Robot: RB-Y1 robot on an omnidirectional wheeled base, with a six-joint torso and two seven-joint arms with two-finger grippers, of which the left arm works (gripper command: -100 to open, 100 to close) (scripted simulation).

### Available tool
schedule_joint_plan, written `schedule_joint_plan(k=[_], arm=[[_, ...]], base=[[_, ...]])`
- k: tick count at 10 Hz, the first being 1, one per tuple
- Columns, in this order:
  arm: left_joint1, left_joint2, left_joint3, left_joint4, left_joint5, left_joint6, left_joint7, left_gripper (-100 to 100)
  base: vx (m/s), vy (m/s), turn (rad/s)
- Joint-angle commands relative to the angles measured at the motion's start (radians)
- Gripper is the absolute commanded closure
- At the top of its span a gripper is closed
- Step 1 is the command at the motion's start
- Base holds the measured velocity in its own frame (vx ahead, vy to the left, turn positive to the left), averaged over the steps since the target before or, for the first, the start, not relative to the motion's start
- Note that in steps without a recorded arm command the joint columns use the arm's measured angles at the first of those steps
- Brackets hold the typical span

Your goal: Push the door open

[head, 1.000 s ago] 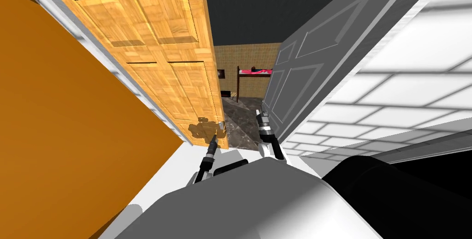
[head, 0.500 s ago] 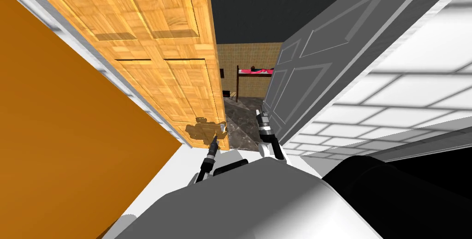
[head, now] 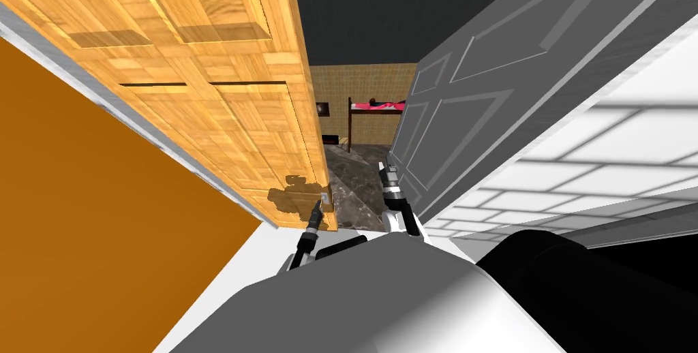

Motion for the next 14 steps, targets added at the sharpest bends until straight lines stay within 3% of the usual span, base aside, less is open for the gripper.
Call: schedule_joint_plan(k=[1, 4, 5, 10, 14], arm=[[-0.009, -0.006, 0.006, 0.013, 0.001, -0.002, -0.003, -100], [-0.013, -0.012, 0.010, 0.022, 0.002, -0.005, -0.004, -100], [-0.013, -0.012, 0.010, 0.022, 0.002, -0.005, -0.004, 100], [-0.013, -0.012, 0.010, 0.022, 0.002, -0.005, -0.004, 100], [-0.018, -0.005, 0.042, 0.033, 0.014, -0.003, -0.014, 100]], base=[[0.218, -0.043, -0.028], [0.158, -0.050, -0.016], [-0.013, 0.000, -0.005], [-0.011, 0.003, -0.002], [0.144, -0.061, 0.026]])
